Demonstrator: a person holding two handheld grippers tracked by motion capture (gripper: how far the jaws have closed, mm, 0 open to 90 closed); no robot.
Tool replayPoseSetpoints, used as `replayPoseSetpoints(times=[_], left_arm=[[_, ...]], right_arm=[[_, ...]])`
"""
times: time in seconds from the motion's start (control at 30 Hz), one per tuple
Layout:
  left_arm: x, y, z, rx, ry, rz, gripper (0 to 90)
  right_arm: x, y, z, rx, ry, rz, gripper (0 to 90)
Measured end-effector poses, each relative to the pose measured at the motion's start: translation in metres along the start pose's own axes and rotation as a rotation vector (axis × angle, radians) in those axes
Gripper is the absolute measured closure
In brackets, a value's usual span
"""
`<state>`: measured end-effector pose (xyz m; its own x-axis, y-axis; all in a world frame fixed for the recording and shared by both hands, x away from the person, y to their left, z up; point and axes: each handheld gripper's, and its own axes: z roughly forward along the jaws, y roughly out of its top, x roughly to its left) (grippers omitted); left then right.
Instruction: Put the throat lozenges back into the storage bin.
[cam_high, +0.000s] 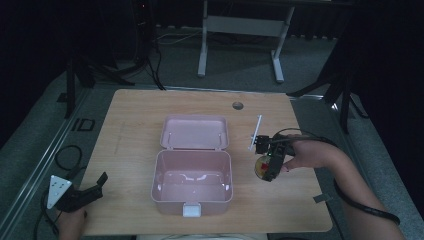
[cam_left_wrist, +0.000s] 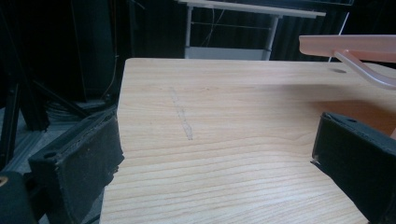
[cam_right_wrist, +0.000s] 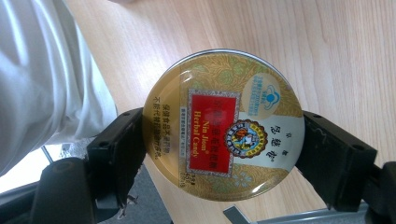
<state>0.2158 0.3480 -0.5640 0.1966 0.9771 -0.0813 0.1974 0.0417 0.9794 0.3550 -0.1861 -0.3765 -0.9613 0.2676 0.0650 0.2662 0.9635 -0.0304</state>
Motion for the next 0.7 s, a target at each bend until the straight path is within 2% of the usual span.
replayPoseSetpoints(times=[0.33,0.53,0.6,0.7], left_arm=[[0.0,0.0,0.0,-0.001,0.001,-0.003,2.0],[0.001,0.0,-0.001,-0.003,-0.001,-0.006,2.0],[0.001,0.0,-0.001,-0.003,-0.001,-0.006,2.0],[0.001,0.0,-0.001,-0.004,-0.002,-0.006,2.0]], right_arm=[[0.013,0.024,-0.007,-0.01,0.013,-0.062,20.5],[0.025,0.049,-0.015,-0.027,0.008,-0.122,20.5],[0.026,0.052,-0.016,-0.028,0.006,-0.127,20.5],[0.034,0.07,-0.019,-0.033,0.004,-0.167,20.5]])
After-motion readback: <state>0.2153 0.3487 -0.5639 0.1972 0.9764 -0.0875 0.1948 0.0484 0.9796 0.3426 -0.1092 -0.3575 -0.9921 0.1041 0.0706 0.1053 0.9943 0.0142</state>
